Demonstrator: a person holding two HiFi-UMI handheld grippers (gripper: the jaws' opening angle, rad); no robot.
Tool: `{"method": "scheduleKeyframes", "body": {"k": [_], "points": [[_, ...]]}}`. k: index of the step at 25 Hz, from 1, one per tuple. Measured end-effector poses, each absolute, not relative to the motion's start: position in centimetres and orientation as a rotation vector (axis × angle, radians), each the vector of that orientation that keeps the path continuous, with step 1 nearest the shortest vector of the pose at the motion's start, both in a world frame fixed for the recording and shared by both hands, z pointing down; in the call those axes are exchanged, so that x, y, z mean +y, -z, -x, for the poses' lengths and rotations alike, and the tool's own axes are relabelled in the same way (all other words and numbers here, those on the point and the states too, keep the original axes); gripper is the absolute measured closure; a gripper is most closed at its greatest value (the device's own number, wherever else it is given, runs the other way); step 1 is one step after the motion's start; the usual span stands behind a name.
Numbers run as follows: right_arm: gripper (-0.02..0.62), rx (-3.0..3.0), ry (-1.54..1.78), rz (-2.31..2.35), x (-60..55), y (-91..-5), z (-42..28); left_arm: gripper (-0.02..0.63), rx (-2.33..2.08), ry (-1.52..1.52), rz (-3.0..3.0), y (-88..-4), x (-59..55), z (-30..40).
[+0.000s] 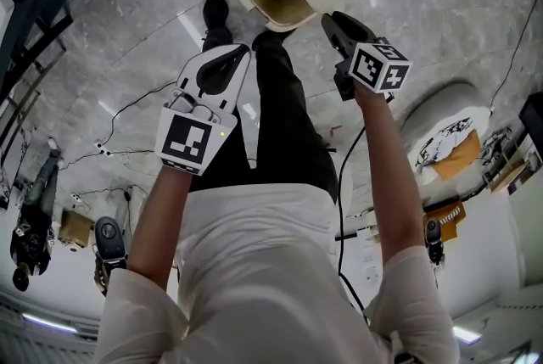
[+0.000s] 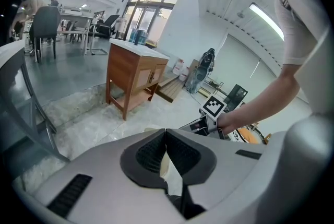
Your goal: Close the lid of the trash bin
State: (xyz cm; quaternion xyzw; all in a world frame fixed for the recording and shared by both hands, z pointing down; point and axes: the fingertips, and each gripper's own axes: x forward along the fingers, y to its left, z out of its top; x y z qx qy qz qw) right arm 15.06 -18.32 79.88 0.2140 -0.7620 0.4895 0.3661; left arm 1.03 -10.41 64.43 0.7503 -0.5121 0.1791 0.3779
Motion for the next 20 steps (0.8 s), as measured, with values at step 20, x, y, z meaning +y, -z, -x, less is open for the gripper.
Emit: {"method": "scheduleKeyframes", "body": {"k": [20], "points": [[0.472,-1.914,-1.143,-0.470,-9.8,-86.1,-12.2,0.588,-1.242,-0.470,-1.907,-69.1,-6.2,-0.2]]}}
